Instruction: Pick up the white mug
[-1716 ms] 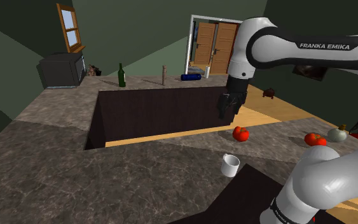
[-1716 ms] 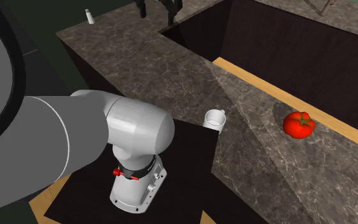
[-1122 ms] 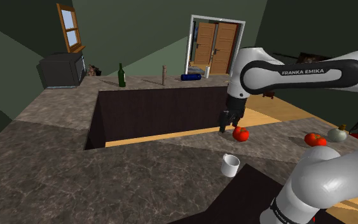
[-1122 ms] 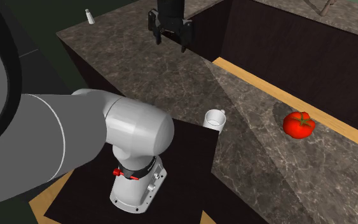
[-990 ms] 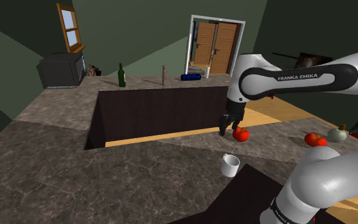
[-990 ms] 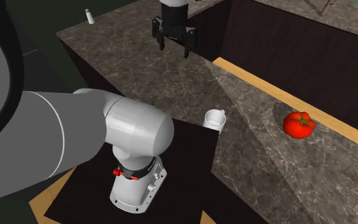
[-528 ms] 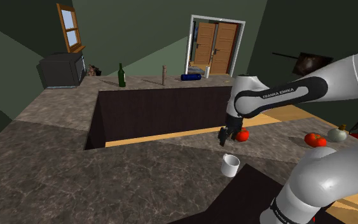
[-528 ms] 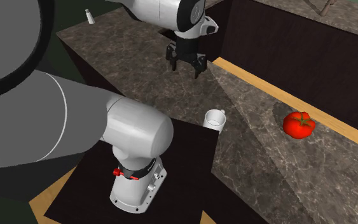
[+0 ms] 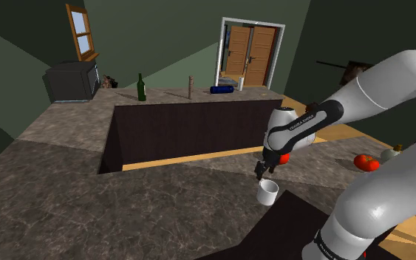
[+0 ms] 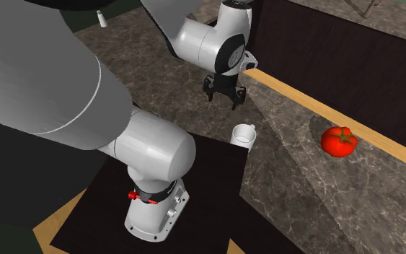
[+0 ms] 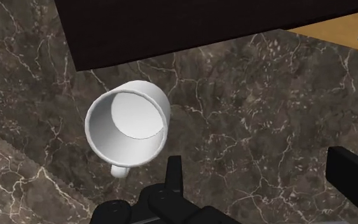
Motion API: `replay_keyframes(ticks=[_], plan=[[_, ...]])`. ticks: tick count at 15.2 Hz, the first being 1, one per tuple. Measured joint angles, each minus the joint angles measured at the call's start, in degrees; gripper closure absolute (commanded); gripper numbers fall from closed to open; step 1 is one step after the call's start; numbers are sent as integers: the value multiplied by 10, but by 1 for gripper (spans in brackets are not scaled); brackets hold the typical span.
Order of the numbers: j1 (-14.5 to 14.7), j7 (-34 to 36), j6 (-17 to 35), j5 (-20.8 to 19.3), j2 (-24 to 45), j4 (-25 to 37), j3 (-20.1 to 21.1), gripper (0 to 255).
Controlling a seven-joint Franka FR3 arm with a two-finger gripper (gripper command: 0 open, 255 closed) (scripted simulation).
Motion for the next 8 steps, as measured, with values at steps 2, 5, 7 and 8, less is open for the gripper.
replay_keyframes(ticks=[2,5,7,8], plan=[[-4,-20,49,2,49,1,-15,0],[0,-58,128,31,143,15,-33,0],[-5,-101,166,61,192,25,-43,0],[-9,-122,185,81,214,26,-41,0]])
